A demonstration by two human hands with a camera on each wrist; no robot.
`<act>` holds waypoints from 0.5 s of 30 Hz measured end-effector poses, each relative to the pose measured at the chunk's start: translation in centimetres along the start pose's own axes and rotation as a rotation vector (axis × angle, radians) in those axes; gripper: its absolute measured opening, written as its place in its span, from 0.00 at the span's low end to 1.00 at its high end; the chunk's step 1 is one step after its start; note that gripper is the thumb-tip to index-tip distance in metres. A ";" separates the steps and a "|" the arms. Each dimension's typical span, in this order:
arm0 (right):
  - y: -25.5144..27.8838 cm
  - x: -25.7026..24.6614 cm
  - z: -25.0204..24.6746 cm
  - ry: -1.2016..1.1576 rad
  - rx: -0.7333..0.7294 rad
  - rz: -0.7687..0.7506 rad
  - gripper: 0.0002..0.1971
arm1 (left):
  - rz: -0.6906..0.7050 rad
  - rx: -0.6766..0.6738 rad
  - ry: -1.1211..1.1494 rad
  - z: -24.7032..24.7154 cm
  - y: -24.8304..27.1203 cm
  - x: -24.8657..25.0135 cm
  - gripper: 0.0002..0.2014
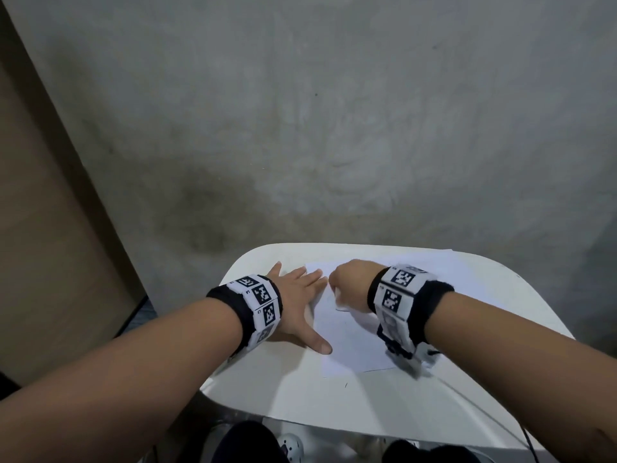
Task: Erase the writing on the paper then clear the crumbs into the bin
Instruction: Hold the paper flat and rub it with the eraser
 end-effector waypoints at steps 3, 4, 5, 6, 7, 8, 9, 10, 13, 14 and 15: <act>0.5 -1.7 0.6 -0.029 -0.036 -0.097 0.17 | -0.026 -0.020 0.026 -0.3 0.4 0.1 0.63; 0.9 -2.1 0.7 -0.044 -0.055 -0.135 0.17 | -0.030 -0.022 0.024 -0.3 0.4 0.1 0.63; 0.8 -1.9 0.6 -0.038 -0.058 -0.140 0.17 | -0.024 -0.016 0.015 -0.4 0.5 0.2 0.63; 0.5 -1.2 0.4 -0.030 -0.038 -0.109 0.15 | -0.014 -0.010 0.003 -0.5 0.5 0.3 0.63; 0.3 -0.4 0.2 -0.037 -0.014 -0.059 0.14 | -0.009 -0.009 -0.004 -0.4 0.4 0.2 0.63; 0.2 0.1 0.1 -0.030 -0.004 -0.014 0.13 | -0.010 -0.015 -0.003 -0.2 0.4 0.2 0.63; 0.2 0.1 0.3 -0.012 -0.015 -0.005 0.11 | -0.014 -0.019 0.000 -0.2 0.4 0.1 0.63; 0.4 -0.2 0.5 0.014 -0.046 -0.023 0.11 | -0.019 -0.022 -0.001 -0.1 0.4 0.1 0.63; 0.9 -1.2 0.2 0.100 -0.102 -0.078 0.12 | -0.017 -0.018 -0.012 -0.1 0.2 0.2 0.63; 0.8 -1.2 -0.4 0.079 -0.061 -0.080 0.12 | -0.012 -0.016 -0.014 -0.2 0.2 0.2 0.62; 0.7 -1.1 -0.9 0.018 -0.010 -0.069 0.13 | -0.009 -0.020 -0.016 -0.2 0.1 0.2 0.62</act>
Point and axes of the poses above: each hand's wrist, its own y-axis away from the middle knuckle, its own z-axis out of the palm, x = y × z, the point moved 5 cm from there along -y, towards the middle knuckle, and after that the axes turned 7 degrees about -y, right-handed, at the moved point
